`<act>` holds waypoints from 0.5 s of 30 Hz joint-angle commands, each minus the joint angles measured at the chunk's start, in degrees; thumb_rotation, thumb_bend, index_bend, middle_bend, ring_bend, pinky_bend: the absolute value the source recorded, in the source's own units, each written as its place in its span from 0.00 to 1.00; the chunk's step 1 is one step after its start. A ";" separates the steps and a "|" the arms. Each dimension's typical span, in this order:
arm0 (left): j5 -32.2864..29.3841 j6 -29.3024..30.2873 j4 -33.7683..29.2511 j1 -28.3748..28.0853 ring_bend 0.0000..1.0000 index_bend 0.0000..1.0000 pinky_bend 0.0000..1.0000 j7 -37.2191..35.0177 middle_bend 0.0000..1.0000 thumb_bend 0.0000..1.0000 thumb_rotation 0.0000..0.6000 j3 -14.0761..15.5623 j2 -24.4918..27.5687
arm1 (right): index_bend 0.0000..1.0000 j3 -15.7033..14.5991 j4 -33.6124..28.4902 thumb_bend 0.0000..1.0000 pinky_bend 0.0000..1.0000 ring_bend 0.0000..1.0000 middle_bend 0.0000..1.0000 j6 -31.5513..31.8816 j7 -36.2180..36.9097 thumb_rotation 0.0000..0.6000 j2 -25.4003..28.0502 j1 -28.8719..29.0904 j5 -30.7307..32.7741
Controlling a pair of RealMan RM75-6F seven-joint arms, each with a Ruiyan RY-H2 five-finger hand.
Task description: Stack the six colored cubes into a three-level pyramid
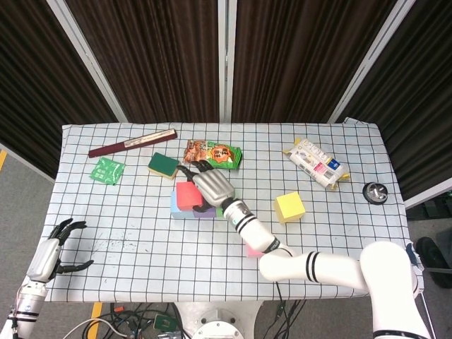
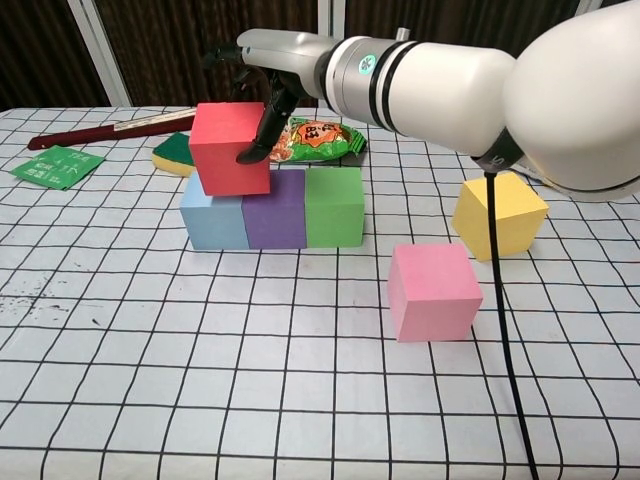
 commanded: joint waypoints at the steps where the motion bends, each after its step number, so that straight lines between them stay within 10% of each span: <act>1: -0.02 -0.23 -0.01 -0.04 0.06 0.19 0.09 -0.47 0.22 0.00 1.00 0.01 0.06 | 0.00 -0.17 -0.41 0.18 0.00 0.00 0.41 0.49 -1.15 1.00 -0.46 0.43 1.83; 15: 0.30 -1.00 0.20 -0.28 0.06 0.19 0.09 -3.62 0.22 0.00 1.00 0.30 0.43 | 0.00 -0.30 0.82 0.18 0.00 0.00 0.41 -0.26 -1.41 1.00 -0.93 1.82 4.15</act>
